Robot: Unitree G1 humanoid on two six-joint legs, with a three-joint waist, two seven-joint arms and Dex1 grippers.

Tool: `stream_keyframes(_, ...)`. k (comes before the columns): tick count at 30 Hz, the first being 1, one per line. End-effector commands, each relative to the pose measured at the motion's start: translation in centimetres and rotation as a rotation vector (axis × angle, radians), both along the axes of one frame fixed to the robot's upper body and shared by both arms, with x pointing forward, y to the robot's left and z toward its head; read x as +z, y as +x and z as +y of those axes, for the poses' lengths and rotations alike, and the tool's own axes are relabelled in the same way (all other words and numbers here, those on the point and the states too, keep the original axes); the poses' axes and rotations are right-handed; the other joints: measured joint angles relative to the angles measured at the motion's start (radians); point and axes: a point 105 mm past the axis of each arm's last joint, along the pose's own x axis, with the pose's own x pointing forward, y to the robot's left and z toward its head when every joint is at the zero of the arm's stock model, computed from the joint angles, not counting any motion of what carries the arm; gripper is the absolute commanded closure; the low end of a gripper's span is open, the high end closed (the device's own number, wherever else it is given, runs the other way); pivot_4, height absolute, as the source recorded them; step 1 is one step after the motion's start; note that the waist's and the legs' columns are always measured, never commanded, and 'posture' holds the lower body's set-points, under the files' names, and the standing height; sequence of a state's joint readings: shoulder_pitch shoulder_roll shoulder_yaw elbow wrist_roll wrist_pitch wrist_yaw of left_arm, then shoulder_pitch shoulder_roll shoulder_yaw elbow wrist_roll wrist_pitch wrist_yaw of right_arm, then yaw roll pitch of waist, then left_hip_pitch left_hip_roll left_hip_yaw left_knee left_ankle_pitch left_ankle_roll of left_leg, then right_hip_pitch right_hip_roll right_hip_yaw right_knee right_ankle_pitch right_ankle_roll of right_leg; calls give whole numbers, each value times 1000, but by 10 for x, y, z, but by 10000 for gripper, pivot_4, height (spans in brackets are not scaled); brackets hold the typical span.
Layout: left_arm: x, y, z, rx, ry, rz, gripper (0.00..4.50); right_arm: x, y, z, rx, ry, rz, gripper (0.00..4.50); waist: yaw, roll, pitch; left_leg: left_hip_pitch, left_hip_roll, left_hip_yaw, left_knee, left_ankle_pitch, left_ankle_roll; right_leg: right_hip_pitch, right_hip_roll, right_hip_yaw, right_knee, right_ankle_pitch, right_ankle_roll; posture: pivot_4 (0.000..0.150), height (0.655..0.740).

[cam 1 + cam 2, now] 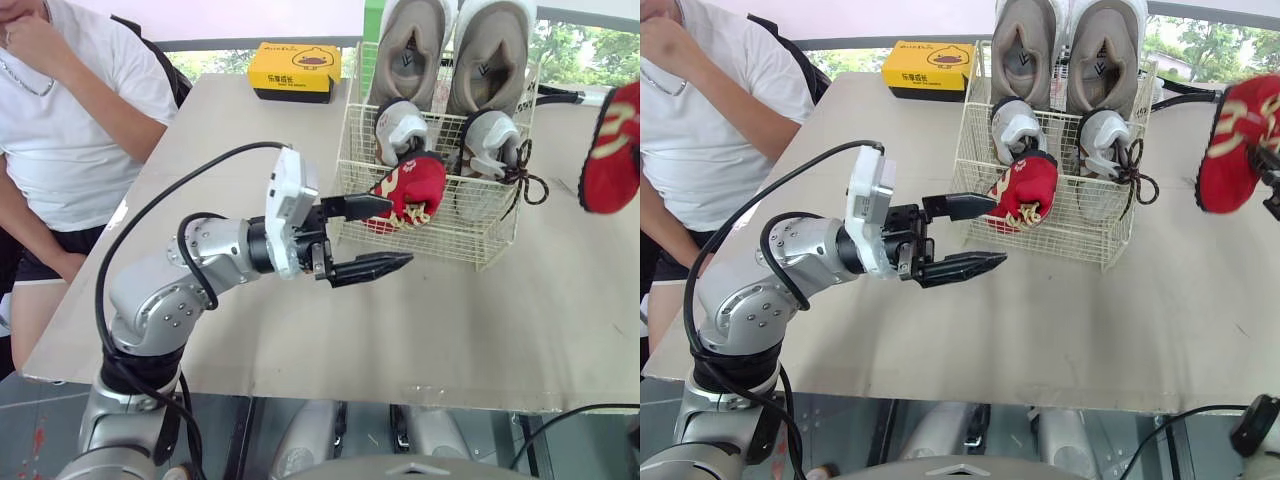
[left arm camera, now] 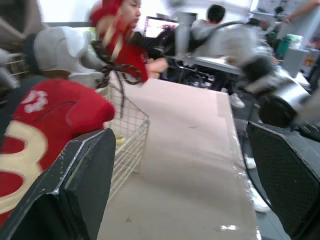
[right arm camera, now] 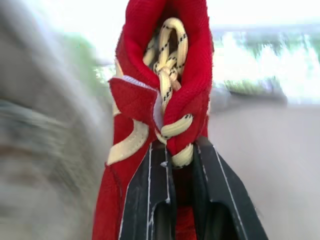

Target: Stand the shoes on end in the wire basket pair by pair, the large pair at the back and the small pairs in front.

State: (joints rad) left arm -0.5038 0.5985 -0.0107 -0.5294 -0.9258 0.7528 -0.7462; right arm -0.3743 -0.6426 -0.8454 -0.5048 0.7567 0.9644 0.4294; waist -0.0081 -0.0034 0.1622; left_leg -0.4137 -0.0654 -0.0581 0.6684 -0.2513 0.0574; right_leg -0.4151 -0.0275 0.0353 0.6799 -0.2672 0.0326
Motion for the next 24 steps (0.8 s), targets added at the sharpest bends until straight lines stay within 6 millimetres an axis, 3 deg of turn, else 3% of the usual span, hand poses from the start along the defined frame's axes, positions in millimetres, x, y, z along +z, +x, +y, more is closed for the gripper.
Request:
stream_keyframes(1, 10, -1, 3, -14, -39, -27, 0, 22, -34, 56, 63, -42, -198, 43937, -2, -1, -1, 0, 0, -1, 0, 0, 0, 1, 0, 0, 0, 1, 1, 1500, 7400)
stream_keyframes(5, 13, 0, 4, -25, -70, -55, 0, 21, -48, 108, 149, -29, -318, 43937, -3, -2, -1, 2, -2, 0, 1, 0, 0, 2, -2, 0, -1, 3, 2, 1500, 7400)
stream_keyframes(8, 14, -2, 7, -37, -91, -82, 0, 4, -35, 130, 118, -93, -289, 43937, -3, -2, -1, 3, -2, 0, 1, 3, -4, 2, -1, 0, -1, 3, 2, 1500, 7400)
stream_keyframes(12, 11, -7, 10, -59, -94, -71, 0, -21, -12, 124, -108, -225, -361, 43937, -1, -2, -1, 2, -2, 0, 1, 4, -5, 2, -1, -1, -2, 3, 2, 1500, 7400)
stream_keyframes(16, 9, -13, 16, -69, -92, -57, 0, -39, -1, 115, -217, -257, -416, 43937, -2, -2, -1, 3, -2, 1, 1, 4, -6, 1, -1, 0, -2, 3, 2, 1500, 7400)
stream_keyframes(21, 7, -18, 23, -58, -83, -50, 0, -68, 6, 121, -200, -247, -392, 43937, -3, -2, -1, 6, -2, 0, -1, 5, -7, 3, 0, 1, -1, 3, 1, 1500, 7400)
stream_keyframes(24, 6, -17, 27, -34, -83, -46, 0, -102, 11, 133, -140, -253, -322, 43937, -4, -2, -1, 12, -2, 1, -2, 4, -7, 8, 0, 2, -1, 3, 1, 1500, 7400)
